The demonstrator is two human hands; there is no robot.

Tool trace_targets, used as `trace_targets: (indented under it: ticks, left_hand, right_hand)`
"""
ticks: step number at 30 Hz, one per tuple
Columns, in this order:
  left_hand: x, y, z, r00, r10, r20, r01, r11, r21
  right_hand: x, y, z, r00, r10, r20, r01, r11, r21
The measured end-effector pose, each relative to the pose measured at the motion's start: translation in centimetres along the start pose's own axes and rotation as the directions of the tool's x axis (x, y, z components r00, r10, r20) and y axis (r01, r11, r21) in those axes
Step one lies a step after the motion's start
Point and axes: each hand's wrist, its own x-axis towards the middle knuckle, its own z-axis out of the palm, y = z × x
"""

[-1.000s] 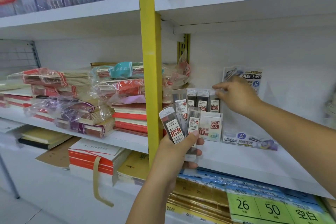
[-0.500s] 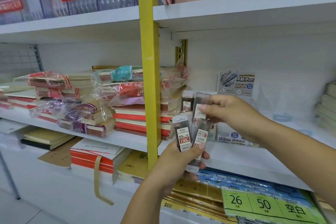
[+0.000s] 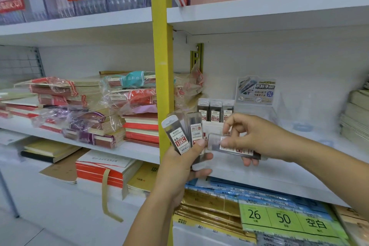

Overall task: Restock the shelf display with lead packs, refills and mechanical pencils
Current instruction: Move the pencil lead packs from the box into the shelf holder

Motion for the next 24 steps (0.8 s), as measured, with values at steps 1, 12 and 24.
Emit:
trace_targets:
  ticks: [1,12,24]
  left_hand:
    - [0.0,-0.1,0.1,1.0,-0.009,-0.001,0.009,1.0,0.003]
    - [1.2,-0.8,0.2,0.993,-0.019,-0.117,0.019,1.0,-0.007]
    - [2.3,-1.2,-0.2,0.996,-0.015,-0.083,0.019,0.999,0.046]
  right_hand:
    - [0.1,0.1,0.2,1.0,-0.005,-0.005,0.005,1.0,-0.027]
    - [1.2,1.5,-2.5,0.969,0.037,-0.245,0.065,0.916,0.395]
    - [8.4,1.4,-5.2,0.864,-0.37,-0.342,0.083,0.773,-0.629]
